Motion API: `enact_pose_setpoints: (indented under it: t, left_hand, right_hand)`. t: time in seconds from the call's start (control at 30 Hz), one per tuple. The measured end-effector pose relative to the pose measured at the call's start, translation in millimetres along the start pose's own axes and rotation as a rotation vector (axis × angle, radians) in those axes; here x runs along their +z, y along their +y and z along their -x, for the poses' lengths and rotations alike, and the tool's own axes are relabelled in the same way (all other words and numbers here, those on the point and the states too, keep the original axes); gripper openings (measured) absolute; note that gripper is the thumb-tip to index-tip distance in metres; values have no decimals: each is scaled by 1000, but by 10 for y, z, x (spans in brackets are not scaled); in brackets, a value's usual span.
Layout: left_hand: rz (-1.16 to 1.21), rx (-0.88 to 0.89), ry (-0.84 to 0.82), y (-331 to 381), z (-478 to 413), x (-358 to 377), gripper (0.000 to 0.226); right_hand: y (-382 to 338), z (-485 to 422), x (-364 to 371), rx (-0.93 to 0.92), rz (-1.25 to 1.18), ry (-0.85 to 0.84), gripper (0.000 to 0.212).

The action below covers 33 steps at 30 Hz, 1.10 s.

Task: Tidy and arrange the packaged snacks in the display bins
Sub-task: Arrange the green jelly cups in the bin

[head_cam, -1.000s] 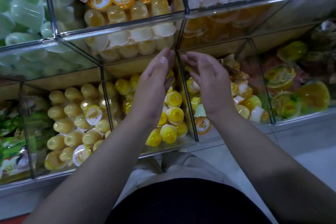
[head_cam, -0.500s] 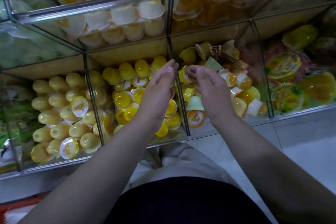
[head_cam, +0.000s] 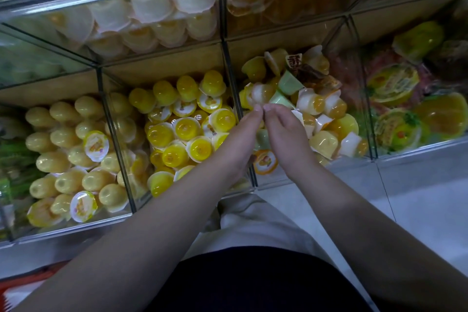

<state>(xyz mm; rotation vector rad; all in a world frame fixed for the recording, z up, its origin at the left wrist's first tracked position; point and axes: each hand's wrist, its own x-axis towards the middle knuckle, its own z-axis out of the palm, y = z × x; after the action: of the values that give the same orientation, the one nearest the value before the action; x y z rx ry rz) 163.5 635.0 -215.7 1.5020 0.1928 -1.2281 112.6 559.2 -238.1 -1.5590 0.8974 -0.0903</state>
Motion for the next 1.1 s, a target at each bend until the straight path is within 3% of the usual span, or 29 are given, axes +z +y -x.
enact_pose_setpoints:
  t: [0.17, 0.33, 0.5, 0.6, 1.1]
  left_hand:
    - [125, -160, -55, 36, -17, 81, 50]
    - [153, -242, -104, 115, -108, -40, 72]
    - [176, -226, -130, 111, -125, -207, 79]
    - [283, -185, -104, 76, -54, -211, 68]
    - [219, -48, -175, -26, 134, -226, 49]
  right_hand:
    - [0, -3, 35, -49, 23, -38, 19]
    - [9, -40, 30, -28, 23, -63, 30]
    - [-13, -91, -140, 4, -45, -4, 25]
    - [-30, -137, -226, 56, -104, 17, 38]
    - [-27, -137, -160, -78, 76, -168, 66]
